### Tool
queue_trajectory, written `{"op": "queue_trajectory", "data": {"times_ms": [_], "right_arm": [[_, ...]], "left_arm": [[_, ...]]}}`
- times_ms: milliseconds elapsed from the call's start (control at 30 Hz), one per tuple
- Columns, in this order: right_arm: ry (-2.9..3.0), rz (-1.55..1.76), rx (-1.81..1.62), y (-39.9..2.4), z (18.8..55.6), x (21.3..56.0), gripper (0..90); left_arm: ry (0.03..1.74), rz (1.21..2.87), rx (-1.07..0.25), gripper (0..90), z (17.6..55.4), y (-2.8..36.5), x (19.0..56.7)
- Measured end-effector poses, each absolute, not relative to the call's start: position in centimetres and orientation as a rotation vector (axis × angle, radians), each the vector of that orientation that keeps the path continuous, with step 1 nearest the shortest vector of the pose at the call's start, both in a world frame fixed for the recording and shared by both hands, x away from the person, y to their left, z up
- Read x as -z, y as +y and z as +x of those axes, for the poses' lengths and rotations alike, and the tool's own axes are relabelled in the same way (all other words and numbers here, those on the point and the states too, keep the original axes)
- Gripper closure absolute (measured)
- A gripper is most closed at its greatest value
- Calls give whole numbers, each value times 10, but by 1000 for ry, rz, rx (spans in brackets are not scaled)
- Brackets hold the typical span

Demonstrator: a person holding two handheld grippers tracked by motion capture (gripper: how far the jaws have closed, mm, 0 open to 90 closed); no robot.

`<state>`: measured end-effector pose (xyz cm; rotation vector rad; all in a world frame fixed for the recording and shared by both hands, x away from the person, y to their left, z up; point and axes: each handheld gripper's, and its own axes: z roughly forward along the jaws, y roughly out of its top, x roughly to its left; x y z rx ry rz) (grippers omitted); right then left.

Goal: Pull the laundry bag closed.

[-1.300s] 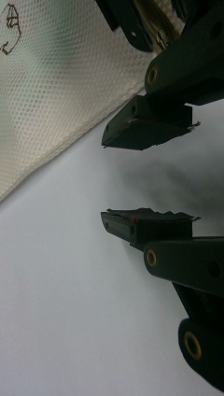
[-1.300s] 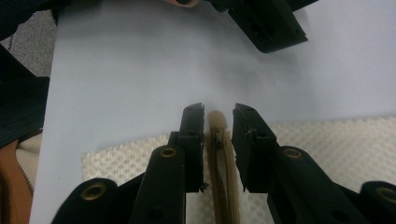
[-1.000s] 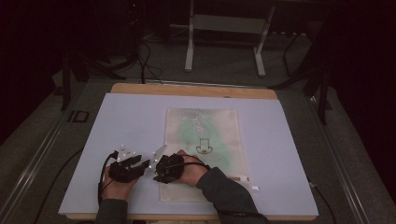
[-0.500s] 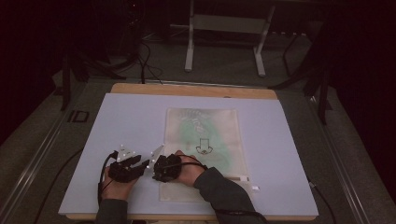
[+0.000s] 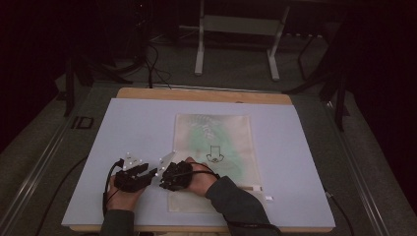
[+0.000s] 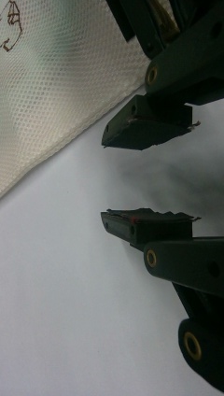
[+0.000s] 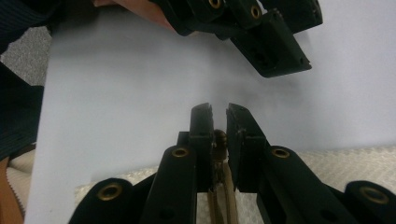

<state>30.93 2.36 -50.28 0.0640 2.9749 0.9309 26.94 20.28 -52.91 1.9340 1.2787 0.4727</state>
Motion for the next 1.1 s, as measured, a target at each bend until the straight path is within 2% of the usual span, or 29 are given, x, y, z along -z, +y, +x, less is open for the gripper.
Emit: {"op": "queue_trajectory", "data": {"times_ms": [367, 633, 900, 1100], "right_arm": [[2949, 66, -953, 4, 305, 494, 816], [2963, 105, -967, -11, 307, 500, 832], [2993, 154, -972, -15, 312, 506, 775], [3018, 182, -986, -15, 315, 511, 765]], "left_arm": [[1279, 1935, -474, 560, 269, 203, 529], [1274, 1943, -473, 560, 269, 202, 529], [1267, 1946, -467, 560, 269, 201, 529], [1256, 1948, -460, 565, 268, 199, 529]]}}
